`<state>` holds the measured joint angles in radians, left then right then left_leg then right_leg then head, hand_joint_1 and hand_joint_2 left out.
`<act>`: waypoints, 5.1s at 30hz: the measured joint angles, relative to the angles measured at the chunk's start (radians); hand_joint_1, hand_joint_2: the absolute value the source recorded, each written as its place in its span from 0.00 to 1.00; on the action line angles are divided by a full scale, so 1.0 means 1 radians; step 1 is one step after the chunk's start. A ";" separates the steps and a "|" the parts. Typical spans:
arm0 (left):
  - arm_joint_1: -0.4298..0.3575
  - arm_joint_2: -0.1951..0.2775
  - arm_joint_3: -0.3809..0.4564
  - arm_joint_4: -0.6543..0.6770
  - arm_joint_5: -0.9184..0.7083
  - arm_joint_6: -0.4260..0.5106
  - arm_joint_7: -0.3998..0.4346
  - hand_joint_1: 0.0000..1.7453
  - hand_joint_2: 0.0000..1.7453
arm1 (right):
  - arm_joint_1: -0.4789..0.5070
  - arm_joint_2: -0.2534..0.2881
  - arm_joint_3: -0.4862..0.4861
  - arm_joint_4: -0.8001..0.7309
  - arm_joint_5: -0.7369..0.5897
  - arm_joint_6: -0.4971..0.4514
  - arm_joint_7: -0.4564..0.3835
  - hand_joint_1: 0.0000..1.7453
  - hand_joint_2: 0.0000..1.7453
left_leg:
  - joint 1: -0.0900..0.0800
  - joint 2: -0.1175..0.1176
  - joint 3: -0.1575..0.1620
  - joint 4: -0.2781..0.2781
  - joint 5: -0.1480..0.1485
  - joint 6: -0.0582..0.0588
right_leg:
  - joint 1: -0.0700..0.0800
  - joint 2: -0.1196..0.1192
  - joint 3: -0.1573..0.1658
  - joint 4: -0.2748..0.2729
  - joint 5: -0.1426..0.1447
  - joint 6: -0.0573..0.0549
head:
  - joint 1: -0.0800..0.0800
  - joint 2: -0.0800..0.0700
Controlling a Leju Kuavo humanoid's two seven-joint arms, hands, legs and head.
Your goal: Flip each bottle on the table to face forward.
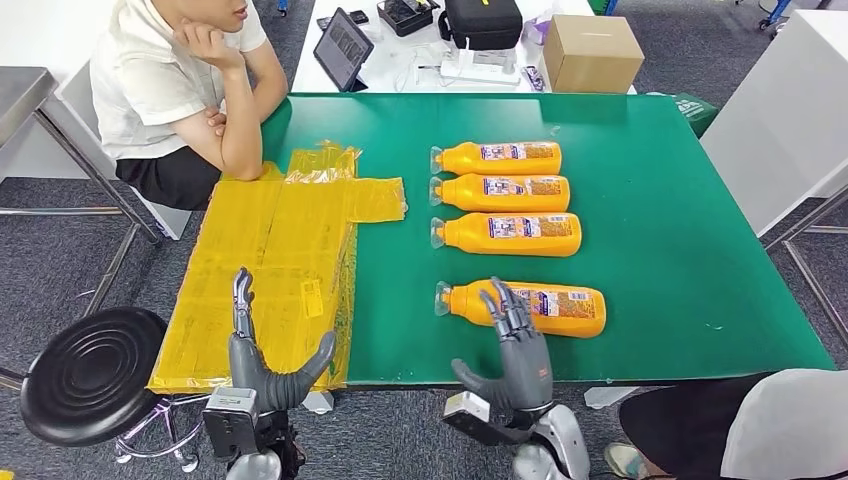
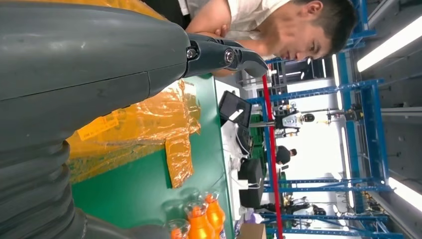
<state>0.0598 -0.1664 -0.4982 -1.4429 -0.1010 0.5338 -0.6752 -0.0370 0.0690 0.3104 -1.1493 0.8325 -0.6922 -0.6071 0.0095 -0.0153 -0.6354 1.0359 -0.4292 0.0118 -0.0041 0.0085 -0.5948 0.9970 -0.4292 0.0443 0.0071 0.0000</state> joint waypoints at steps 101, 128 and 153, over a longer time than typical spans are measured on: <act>-0.050 -0.039 0.018 0.101 0.301 -0.352 0.096 0.00 1.00 | -0.361 -0.153 -0.122 0.490 -0.186 0.465 0.080 1.00 1.00 | 0.001 0.007 0.014 0.000 0.000 0.001 | 0.002 0.006 0.011 -0.001 0.004 0.001 | 0.000 0.000; -0.073 -0.037 0.020 0.086 0.488 -0.558 0.235 0.00 1.00 | -0.258 -0.029 0.123 0.219 -0.387 0.635 0.102 1.00 1.00 | 0.002 0.006 0.000 0.000 0.003 0.001 | 0.002 0.005 -0.001 0.000 0.005 0.001 | 0.000 0.000; -0.105 -0.037 -0.023 0.124 0.609 -0.615 0.268 0.00 1.00 | -0.300 0.013 0.296 0.238 -0.505 0.704 0.121 1.00 1.00 | 0.001 0.005 -0.001 0.000 0.003 0.001 | 0.002 0.005 -0.002 0.000 0.005 0.001 | 0.000 0.000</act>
<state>-0.0456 -0.2033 -0.5217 -1.3190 0.5083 -0.0809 -0.4076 -0.3372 0.0815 0.6065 -0.9110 0.3276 0.0115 -0.4864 0.0108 -0.0100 -0.6365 1.0360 -0.4265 0.0130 -0.0018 0.0135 -0.5968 0.9968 -0.4244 0.0449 0.0071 0.0000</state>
